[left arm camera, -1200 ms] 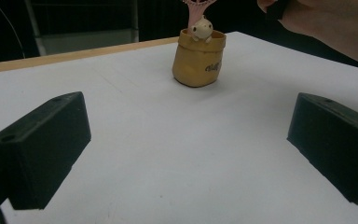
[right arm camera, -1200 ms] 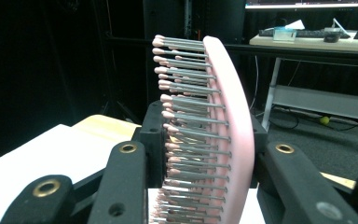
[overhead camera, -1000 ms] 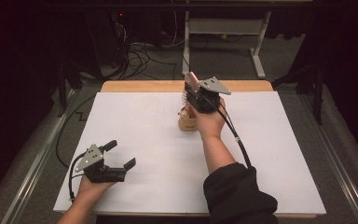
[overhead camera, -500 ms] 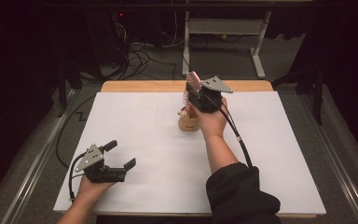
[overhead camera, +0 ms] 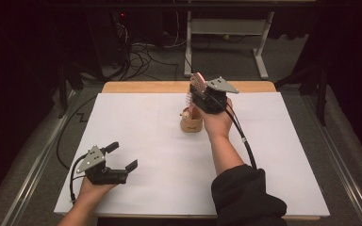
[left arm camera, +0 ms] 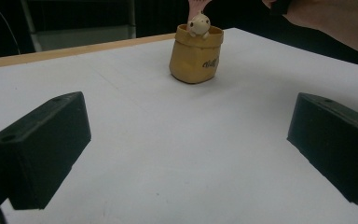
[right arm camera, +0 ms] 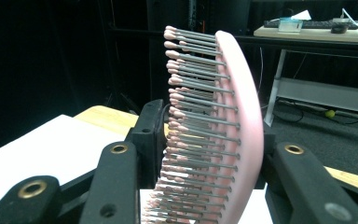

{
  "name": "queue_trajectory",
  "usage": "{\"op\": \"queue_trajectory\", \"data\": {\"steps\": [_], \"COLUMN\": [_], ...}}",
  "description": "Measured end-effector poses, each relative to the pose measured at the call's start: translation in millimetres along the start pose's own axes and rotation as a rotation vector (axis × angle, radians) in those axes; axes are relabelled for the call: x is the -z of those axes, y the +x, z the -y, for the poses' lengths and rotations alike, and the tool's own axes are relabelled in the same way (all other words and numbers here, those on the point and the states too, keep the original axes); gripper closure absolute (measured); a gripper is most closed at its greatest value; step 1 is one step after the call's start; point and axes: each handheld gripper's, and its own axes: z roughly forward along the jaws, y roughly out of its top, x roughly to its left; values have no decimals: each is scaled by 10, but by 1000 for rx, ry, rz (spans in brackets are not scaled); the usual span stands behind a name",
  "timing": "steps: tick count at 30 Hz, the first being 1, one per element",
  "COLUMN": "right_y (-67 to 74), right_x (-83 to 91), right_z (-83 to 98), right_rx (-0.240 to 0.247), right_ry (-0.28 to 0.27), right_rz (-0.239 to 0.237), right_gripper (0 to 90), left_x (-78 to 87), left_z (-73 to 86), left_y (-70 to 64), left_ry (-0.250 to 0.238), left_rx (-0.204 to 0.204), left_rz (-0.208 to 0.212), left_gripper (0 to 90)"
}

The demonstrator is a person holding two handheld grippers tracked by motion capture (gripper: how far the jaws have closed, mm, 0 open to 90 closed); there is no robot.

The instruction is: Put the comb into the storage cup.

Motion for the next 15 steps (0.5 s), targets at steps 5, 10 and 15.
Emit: {"op": "queue_trajectory", "data": {"steps": [5,10,15], "right_y": [-19,-50,-79], "right_x": [10,26,44], "right_z": [7,17,22], "right_rx": [-1,-8,-12], "right_ry": [4,8,16], "right_rz": [-3,-5,-6], "right_gripper": [589,566,540], "left_x": [2,2,-2], "left_z": [-2,-1,0], "left_y": [-5,-2,-2], "left_ry": [-2,-2,2], "left_rx": [1,1,1], "left_rz": [3,3,2], "left_gripper": [0,0,0]}}
